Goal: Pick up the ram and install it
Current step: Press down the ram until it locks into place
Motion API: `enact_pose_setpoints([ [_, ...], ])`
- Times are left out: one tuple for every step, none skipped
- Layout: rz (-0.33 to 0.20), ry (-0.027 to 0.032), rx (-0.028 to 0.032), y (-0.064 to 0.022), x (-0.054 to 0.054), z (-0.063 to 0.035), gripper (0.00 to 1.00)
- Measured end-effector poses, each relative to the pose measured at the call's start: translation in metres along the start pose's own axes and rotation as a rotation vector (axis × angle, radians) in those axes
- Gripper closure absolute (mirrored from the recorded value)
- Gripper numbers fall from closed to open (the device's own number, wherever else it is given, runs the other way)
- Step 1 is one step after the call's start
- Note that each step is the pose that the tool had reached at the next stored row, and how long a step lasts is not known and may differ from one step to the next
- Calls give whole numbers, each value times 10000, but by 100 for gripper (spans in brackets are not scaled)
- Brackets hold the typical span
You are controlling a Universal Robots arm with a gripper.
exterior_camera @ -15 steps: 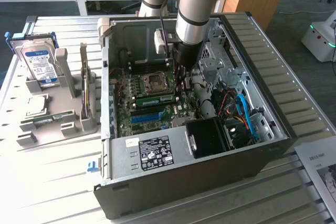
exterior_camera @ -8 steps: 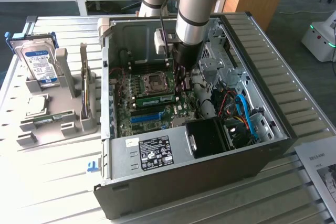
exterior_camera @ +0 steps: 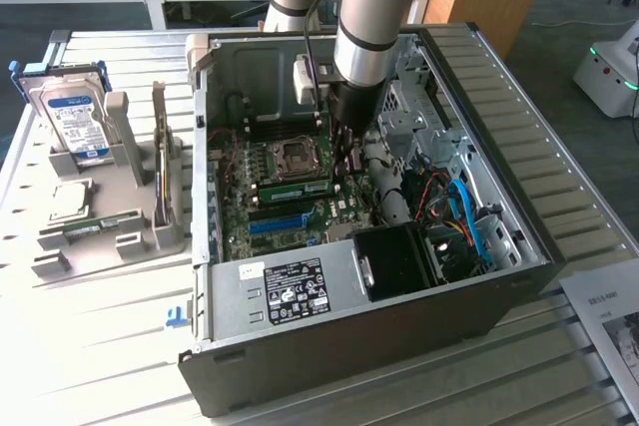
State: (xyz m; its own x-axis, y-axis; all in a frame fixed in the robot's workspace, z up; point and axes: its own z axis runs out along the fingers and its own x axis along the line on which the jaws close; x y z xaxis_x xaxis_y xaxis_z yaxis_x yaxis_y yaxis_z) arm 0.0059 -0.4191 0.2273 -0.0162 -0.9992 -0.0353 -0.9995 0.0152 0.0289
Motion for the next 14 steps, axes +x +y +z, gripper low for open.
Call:
enact_pose_setpoints([
  [0, 0, 1, 0, 0, 0, 90],
  [0, -4, 2, 0, 0, 5, 90],
  [0, -3, 1, 0, 0, 7, 90],
  [0, 0, 0, 0, 0, 8, 90],
  [0, 0, 0, 0, 0, 10, 90],
  [0, 1, 0, 0, 0, 11, 90],
  [0, 1, 0, 0, 1, 13, 90],
  [0, 0, 0, 0, 0, 15, 90],
  [0, 0, 1, -1, 1, 18, 90],
  [0, 0, 1, -1, 1, 20, 90],
  [0, 0, 0, -1, 1, 22, 90],
  [0, 0, 1, -1, 1, 24, 90],
  [0, 2, 0, -1, 1, 25, 90],
  [0, 1, 1, -1, 1, 27, 90],
])
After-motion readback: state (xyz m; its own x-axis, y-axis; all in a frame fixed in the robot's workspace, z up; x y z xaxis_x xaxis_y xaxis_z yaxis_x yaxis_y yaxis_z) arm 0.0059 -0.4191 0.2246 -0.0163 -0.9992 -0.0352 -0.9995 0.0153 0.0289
